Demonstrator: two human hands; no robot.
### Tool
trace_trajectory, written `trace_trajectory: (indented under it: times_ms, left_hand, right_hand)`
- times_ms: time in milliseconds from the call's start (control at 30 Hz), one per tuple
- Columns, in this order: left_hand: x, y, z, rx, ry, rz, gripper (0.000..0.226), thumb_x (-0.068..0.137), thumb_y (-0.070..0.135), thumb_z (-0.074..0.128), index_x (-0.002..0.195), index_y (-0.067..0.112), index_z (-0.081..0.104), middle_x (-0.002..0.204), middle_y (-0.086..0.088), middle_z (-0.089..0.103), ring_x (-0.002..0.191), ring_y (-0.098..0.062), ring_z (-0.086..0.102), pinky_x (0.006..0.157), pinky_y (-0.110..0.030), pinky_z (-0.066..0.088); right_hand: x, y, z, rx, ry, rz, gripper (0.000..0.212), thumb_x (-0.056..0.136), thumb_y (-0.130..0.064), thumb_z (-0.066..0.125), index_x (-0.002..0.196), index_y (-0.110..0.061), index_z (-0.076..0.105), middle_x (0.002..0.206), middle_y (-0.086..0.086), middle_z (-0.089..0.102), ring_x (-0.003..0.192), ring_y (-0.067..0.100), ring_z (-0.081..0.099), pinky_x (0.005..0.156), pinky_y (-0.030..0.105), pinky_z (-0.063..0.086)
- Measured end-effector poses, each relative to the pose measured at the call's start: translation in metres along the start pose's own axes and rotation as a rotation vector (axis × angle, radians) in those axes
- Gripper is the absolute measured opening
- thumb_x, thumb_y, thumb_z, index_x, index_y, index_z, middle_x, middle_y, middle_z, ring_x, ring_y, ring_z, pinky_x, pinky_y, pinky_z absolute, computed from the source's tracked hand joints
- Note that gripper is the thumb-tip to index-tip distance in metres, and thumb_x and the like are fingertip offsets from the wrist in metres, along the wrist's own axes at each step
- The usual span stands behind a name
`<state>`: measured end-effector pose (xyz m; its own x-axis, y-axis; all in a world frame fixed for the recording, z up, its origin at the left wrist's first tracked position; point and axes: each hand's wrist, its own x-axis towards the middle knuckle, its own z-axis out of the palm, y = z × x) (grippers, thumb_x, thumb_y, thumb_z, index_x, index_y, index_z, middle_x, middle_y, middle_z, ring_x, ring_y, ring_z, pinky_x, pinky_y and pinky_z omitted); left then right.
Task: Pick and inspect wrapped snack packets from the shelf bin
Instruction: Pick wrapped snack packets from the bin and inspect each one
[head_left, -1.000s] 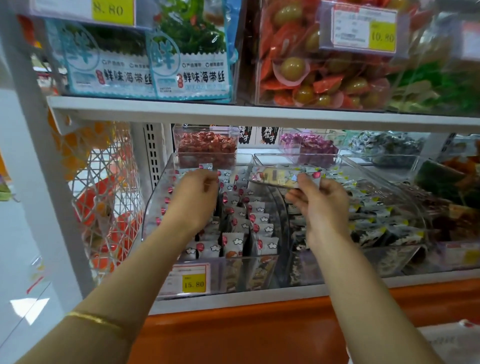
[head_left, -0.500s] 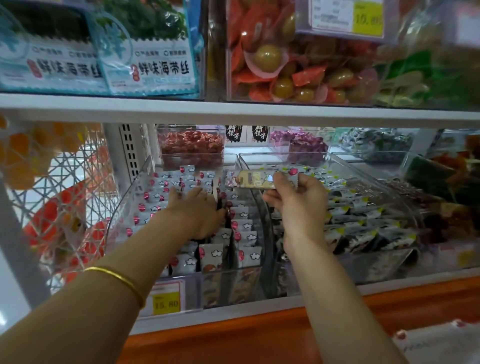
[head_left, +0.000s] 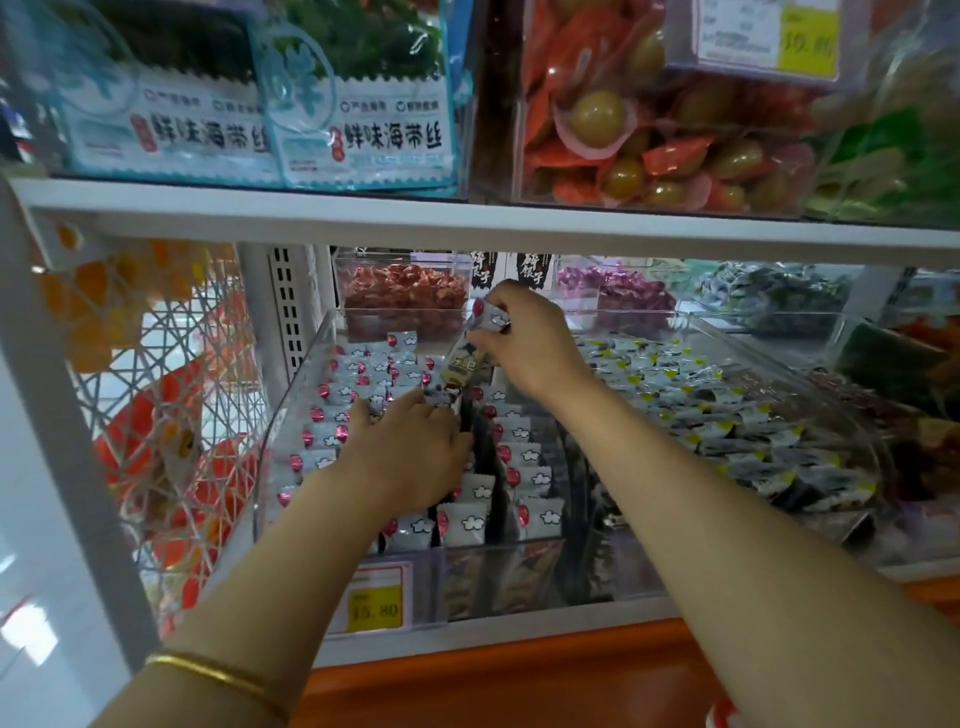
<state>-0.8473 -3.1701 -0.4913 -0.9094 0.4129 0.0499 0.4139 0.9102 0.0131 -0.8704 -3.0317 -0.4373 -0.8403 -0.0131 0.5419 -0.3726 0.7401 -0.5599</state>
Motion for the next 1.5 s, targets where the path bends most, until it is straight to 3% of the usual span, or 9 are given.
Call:
trace_trajectory:
  times_ms: [200,333,433,633,900,1200,1333,1400,1500]
  left_hand:
    - [-0.001,-0.001,0.000,-0.103,0.040,-0.014,0.046,0.098,0.044,0.020,0.125,0.016,0.045,0.144,0.000,0.039,0.140,-0.015,0.019,0.110,-0.060,0.011]
    - [-0.002,-0.003,-0.005,-0.128,0.033,0.027,0.049,0.098,0.044,0.018,0.132,0.018,0.042,0.150,0.002,0.030,0.142,-0.014,0.013,0.110,-0.061,0.009]
    - [-0.003,-0.006,-0.013,-0.167,0.009,0.043,0.050,0.099,0.044,0.018,0.138,0.022,0.039,0.154,0.005,0.023,0.144,-0.014,0.007,0.110,-0.060,0.001]
    - [-0.010,-0.017,-0.021,-0.202,-0.022,0.048,0.052,0.099,0.047,0.019,0.143,0.025,0.034,0.157,0.007,0.017,0.145,-0.014,0.001,0.112,-0.054,-0.002]
    - [-0.019,-0.021,-0.024,-0.299,0.022,0.068,0.044,0.099,0.041,0.028,0.133,0.021,0.048,0.147,0.002,0.037,0.140,-0.019,0.020,0.113,-0.056,0.011]
    - [-0.040,-0.029,-0.032,-0.485,0.141,-0.019,0.031,0.098,0.022,0.040,0.117,0.003,0.054,0.118,-0.012,0.055,0.109,-0.028,0.052,0.095,-0.041,0.043]
    - [-0.053,-0.021,-0.036,-0.502,0.250,-0.063,0.036,0.098,0.020,0.042,0.131,0.007,0.047,0.134,-0.012,0.048,0.113,-0.027,0.051,0.087,-0.028,0.041]
    - [-0.061,-0.016,-0.039,-0.552,0.308,-0.084,0.043,0.098,0.021,0.042,0.140,0.012,0.040,0.140,-0.010,0.044,0.114,-0.025,0.052,0.082,-0.024,0.039]
    - [-0.072,-0.008,-0.041,-0.669,0.363,-0.087,0.039,0.098,0.021,0.044,0.135,0.010,0.045,0.132,-0.008,0.053,0.106,-0.023,0.057,0.087,-0.029,0.047]
  right_hand:
    - [0.021,0.001,0.020,-0.180,-0.181,-0.037,0.033,0.086,-0.010,0.065,0.117,-0.004,0.055,0.123,0.012,0.057,0.110,0.024,0.053,0.080,0.023,0.036]
    - [0.025,-0.005,0.032,-0.236,-0.449,-0.034,0.016,0.087,-0.007,0.061,0.102,-0.002,0.063,0.100,0.004,0.057,0.082,0.012,0.053,0.062,0.020,0.035]
    - [0.026,-0.007,0.041,-0.351,-0.606,-0.046,0.026,0.092,0.001,0.048,0.112,-0.003,0.064,0.116,0.011,0.062,0.104,0.022,0.057,0.077,0.022,0.039]
    - [0.045,0.002,0.037,-0.330,-0.312,-0.027,0.023,0.091,0.004,0.049,0.101,-0.007,0.066,0.118,0.011,0.062,0.106,0.023,0.058,0.091,0.032,0.046]
    - [0.051,0.009,0.057,-0.554,-0.381,-0.038,0.011,0.088,-0.009,0.057,0.090,-0.007,0.068,0.101,0.009,0.067,0.101,0.025,0.059,0.088,0.037,0.049]
    - [0.011,-0.006,0.009,-0.186,0.061,0.034,0.014,0.095,-0.006,0.045,0.083,-0.009,0.052,0.084,0.006,0.055,0.076,0.014,0.050,0.067,0.023,0.040]
    - [-0.039,-0.016,-0.014,0.025,0.340,0.073,0.009,0.093,-0.002,0.050,0.085,0.001,0.054,0.083,0.009,0.055,0.072,0.014,0.048,0.060,0.018,0.037]
    - [-0.066,-0.020,-0.022,0.102,0.384,0.114,0.008,0.093,-0.006,0.053,0.086,-0.003,0.051,0.081,0.008,0.055,0.072,0.021,0.052,0.061,0.026,0.040]
    - [-0.096,-0.026,-0.032,0.262,0.355,0.220,0.015,0.094,-0.009,0.052,0.081,-0.015,0.047,0.080,0.003,0.056,0.057,0.015,0.058,0.048,0.015,0.040]
